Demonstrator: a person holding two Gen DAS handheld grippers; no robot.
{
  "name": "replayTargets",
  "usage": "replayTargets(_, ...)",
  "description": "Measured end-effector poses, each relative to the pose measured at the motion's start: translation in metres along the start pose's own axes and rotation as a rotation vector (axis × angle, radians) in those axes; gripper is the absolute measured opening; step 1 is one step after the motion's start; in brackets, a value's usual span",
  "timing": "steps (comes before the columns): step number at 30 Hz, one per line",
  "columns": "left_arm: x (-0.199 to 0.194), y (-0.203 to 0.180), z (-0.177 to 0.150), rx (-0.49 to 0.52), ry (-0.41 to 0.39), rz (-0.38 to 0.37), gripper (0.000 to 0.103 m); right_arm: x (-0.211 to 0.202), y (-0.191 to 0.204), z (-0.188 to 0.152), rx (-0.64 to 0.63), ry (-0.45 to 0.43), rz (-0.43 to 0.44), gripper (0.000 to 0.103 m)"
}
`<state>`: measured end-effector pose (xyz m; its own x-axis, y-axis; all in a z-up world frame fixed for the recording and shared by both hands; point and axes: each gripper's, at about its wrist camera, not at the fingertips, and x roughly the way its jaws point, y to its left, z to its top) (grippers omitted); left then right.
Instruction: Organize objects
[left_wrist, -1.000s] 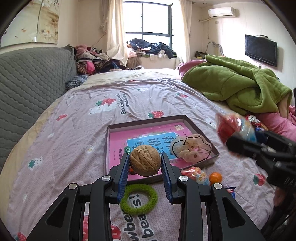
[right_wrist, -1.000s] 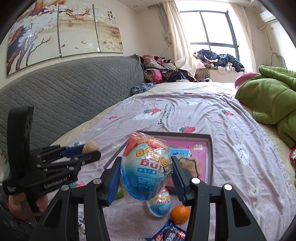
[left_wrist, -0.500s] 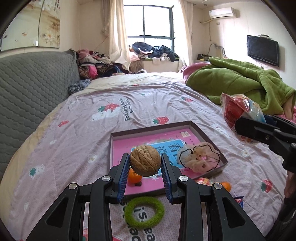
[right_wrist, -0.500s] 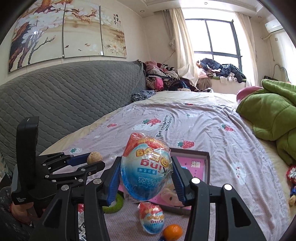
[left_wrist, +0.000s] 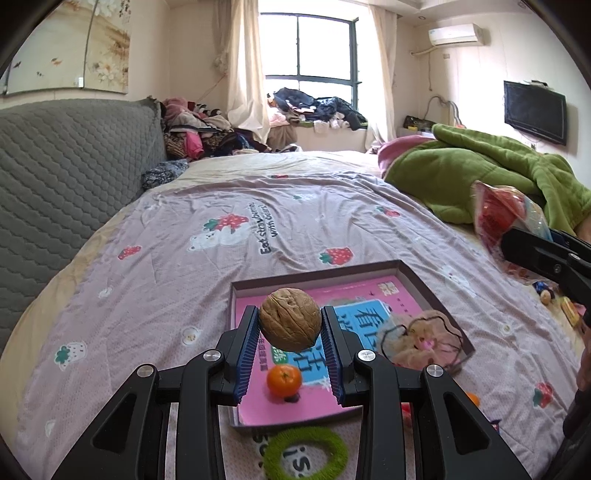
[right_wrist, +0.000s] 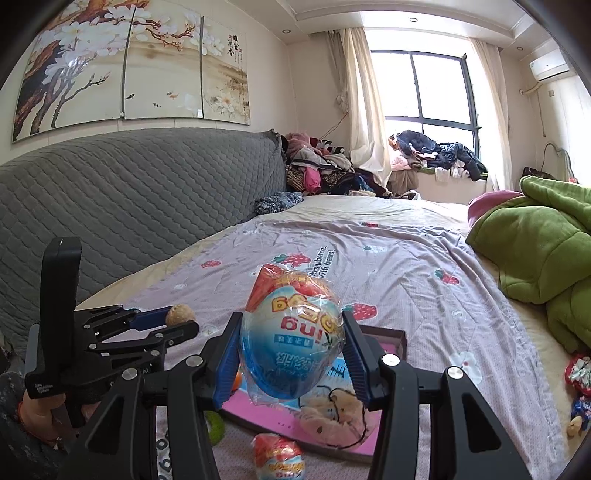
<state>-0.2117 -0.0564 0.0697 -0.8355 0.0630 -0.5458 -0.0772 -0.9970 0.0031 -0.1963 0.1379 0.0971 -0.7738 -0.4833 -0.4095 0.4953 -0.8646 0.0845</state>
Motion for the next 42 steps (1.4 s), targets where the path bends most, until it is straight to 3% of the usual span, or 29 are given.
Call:
replayTargets(15,0.043,-0.004,-0.009,0.005,0.030,-0.019,0.034,0.025,-0.021,-0.001,-0.004,0.006,-0.060,0.051)
replayTargets(24,0.069,-0.023,-0.026,0.037,0.088,-0.065,0.034,0.050,-0.042,-0.018,0.013,0.081,-0.104,0.051)
replayTargets(36,0.093,-0.034,-0.044,0.067,0.135,-0.061,0.034,0.086,-0.055,-0.049,-0.051,0.199,-0.221,0.051)
replayTargets(42,0.101,-0.033,-0.048,0.063,0.148,-0.068,0.034,0.102,-0.055,-0.065,-0.072,0.264,-0.223,0.051)
